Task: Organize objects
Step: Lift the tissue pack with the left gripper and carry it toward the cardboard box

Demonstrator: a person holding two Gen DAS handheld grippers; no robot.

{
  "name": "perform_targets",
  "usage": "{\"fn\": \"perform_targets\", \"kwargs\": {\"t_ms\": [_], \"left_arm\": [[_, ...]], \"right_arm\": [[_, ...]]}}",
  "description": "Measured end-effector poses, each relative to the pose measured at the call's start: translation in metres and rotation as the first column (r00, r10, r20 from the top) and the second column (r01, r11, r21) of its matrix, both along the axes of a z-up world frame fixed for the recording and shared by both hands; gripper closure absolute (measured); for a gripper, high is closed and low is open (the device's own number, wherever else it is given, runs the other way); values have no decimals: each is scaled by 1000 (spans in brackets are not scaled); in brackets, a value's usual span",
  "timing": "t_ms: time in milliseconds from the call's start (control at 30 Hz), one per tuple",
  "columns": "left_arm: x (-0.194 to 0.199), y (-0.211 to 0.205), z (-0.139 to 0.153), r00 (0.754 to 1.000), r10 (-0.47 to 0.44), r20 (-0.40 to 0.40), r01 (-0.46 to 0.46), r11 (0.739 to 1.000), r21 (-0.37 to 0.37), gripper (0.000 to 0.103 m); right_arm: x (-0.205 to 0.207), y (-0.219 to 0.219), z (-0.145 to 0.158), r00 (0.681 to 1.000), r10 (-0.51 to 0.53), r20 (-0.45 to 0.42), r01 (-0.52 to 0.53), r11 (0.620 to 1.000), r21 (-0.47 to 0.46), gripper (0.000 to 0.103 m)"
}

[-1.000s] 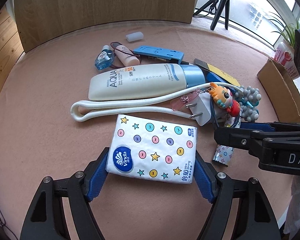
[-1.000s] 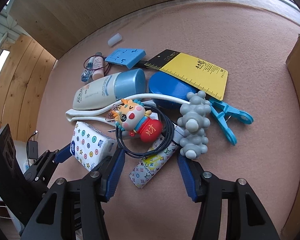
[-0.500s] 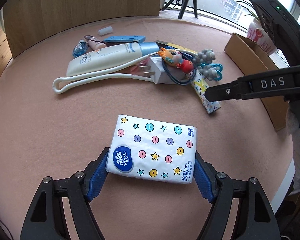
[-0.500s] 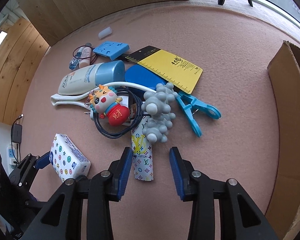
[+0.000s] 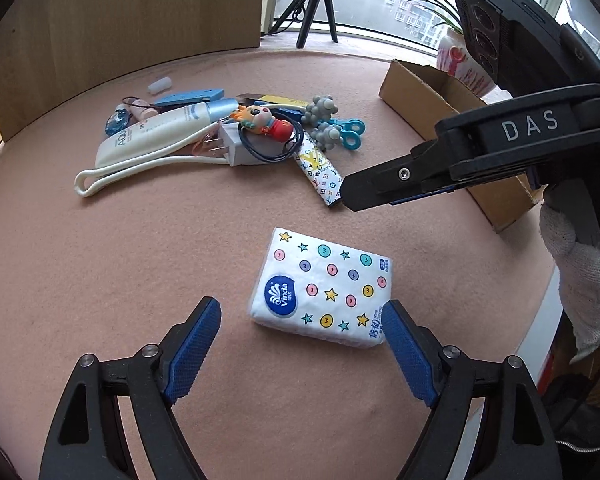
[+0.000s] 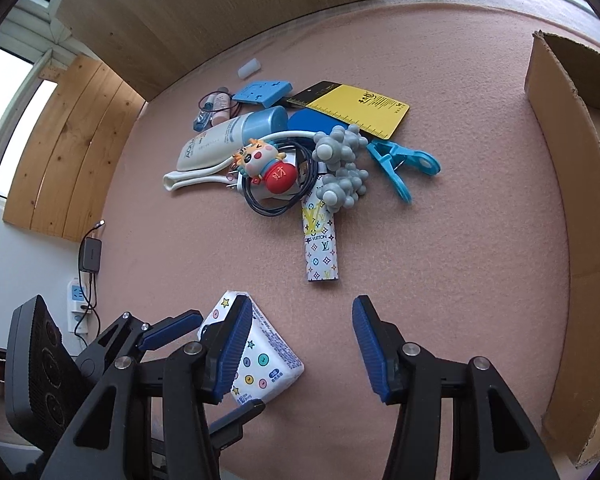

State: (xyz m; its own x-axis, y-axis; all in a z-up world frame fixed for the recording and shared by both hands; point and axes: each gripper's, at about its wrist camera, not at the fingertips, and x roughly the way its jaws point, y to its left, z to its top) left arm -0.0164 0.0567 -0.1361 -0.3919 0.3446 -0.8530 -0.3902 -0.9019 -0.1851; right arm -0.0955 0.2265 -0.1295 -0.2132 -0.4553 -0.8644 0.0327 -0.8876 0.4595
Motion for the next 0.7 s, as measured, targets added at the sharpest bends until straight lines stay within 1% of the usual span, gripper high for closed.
{"fn": "perform_targets", "kwargs": {"t_ms": [133,200,233,367,433,500,567,633,700], "left_arm": [[14,-18,1,999,43,20,-44,999,21,18],[22,-23,-1,997,59,47,-61,997,49,18],[19,-24,-5,996,67,58,-70,996,59,19],[28,-23,-5,994,83,71,-89,991,97,26],[25,-18,-7,993,86,75,-94,990,109,29],[21,-14,-10,992,85,88,-96,987,132,31],[17,-11,-14,990,87,109,-103,982,157,33],[14,-8,-15,989,87,119,-107,978,177,34],[12,-7,-16,989,88,119,-108,979,175,34]], "right_arm": [[2,-14,1,998,55,2,-55,998,-2,55],[3,-20,1,997,83,3,-83,996,-8,55],[3,-24,1,995,97,3,-97,995,-8,55],[5,-35,-3,990,141,18,-141,990,-8,55],[6,-37,-6,988,150,26,-150,989,-6,55],[8,-38,-9,987,159,36,-159,987,-7,60],[11,-37,-12,986,161,49,-160,987,-16,62],[13,-35,-15,985,160,61,-158,987,-33,63],[16,-33,-16,985,159,72,-155,986,-54,64]]}}
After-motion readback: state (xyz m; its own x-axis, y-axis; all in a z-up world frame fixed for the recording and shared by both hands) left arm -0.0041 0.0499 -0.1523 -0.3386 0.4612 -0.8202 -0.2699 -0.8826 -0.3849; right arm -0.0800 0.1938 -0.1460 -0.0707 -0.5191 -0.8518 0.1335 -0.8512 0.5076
